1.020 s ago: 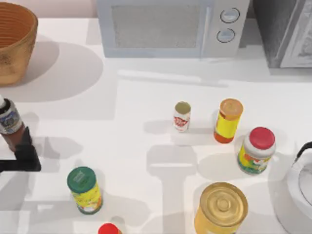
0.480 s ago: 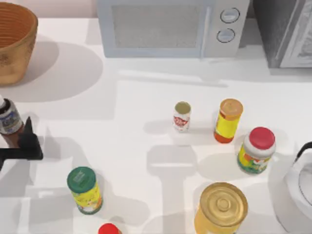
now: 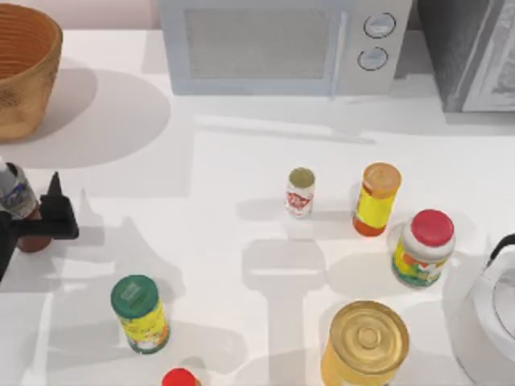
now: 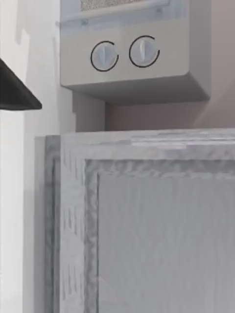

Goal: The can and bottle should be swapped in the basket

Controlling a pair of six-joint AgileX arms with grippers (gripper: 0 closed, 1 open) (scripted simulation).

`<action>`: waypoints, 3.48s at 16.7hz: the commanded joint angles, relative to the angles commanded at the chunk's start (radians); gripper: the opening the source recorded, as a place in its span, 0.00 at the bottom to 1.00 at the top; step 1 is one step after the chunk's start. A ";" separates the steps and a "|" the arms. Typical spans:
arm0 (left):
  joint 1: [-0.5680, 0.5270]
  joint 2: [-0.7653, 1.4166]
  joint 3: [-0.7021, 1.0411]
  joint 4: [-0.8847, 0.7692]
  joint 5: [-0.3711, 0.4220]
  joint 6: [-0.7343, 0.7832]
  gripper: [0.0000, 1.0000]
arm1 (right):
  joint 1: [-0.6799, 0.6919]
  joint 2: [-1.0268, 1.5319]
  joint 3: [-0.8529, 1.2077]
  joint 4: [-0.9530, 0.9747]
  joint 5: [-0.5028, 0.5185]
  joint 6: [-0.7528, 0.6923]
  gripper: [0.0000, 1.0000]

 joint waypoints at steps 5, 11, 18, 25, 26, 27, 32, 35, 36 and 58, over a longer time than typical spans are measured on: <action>0.000 0.000 0.000 0.000 0.000 0.000 0.70 | 0.000 0.000 0.000 0.000 0.000 0.000 1.00; 0.000 0.000 0.000 0.000 0.000 0.000 0.25 | 0.000 0.000 0.000 0.000 0.000 0.000 1.00; 0.000 0.000 0.000 0.000 0.000 0.000 0.00 | 0.000 0.000 0.000 0.000 0.000 0.000 1.00; -0.009 -0.007 0.011 -0.013 0.004 -0.002 0.00 | 0.000 0.000 0.000 0.000 0.000 0.000 1.00; -0.025 -0.019 0.031 -0.034 0.009 -0.007 0.00 | 0.000 0.000 0.000 0.000 0.000 0.000 1.00; -0.046 -0.035 0.062 -0.066 0.017 -0.014 0.00 | 0.000 0.000 0.000 0.000 0.000 0.000 1.00; -0.154 -0.159 0.364 -0.381 0.082 -0.049 0.00 | 0.000 0.000 0.000 0.000 0.000 0.000 1.00; -0.151 -0.225 0.624 -0.685 0.126 -0.056 0.00 | 0.000 0.000 0.000 0.000 0.000 0.000 1.00; -0.135 -0.241 0.706 -0.795 0.140 -0.053 0.00 | 0.000 0.000 0.000 0.000 0.000 0.000 1.00; 0.220 -0.132 1.181 -1.334 0.213 0.054 0.00 | 0.000 0.000 0.000 0.000 0.000 0.000 1.00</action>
